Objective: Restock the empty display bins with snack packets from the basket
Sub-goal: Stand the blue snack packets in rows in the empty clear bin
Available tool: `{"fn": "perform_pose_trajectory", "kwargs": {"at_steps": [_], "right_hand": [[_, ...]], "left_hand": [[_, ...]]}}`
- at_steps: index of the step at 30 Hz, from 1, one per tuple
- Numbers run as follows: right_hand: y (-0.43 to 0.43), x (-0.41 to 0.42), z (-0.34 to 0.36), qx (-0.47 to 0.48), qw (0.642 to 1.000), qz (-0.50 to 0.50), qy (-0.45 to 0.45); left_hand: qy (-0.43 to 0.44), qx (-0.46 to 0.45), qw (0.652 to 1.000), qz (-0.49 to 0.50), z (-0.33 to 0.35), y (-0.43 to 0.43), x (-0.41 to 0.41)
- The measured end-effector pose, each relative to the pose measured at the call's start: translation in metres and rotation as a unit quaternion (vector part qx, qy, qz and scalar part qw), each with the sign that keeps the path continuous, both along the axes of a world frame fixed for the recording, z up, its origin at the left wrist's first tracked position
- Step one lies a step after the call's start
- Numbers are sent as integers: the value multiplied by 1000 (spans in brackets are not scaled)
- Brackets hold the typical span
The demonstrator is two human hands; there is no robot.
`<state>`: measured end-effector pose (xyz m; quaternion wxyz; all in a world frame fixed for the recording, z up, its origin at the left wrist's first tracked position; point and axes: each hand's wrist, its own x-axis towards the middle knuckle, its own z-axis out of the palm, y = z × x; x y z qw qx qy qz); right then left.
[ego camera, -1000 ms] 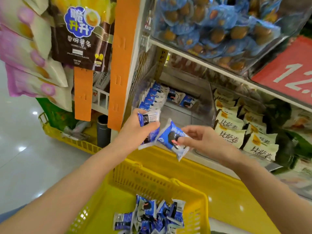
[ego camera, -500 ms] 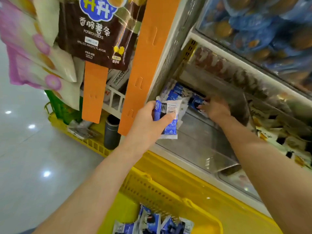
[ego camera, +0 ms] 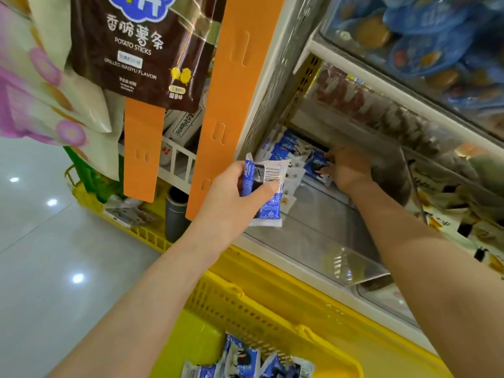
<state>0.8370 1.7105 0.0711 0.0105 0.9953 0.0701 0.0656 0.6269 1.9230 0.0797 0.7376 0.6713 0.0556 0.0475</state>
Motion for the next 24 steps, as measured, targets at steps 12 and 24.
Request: {"fn": "perform_pose_trajectory", "kwargs": {"at_steps": [12,24], "right_hand": [[43,-146,46,394,910,108,67],[23,-235,61,504,853,93,100]], "left_hand": [[49,-42,997,-51,2,-8,-8],[56,-12,988,-141,2,-22,-44]]}}
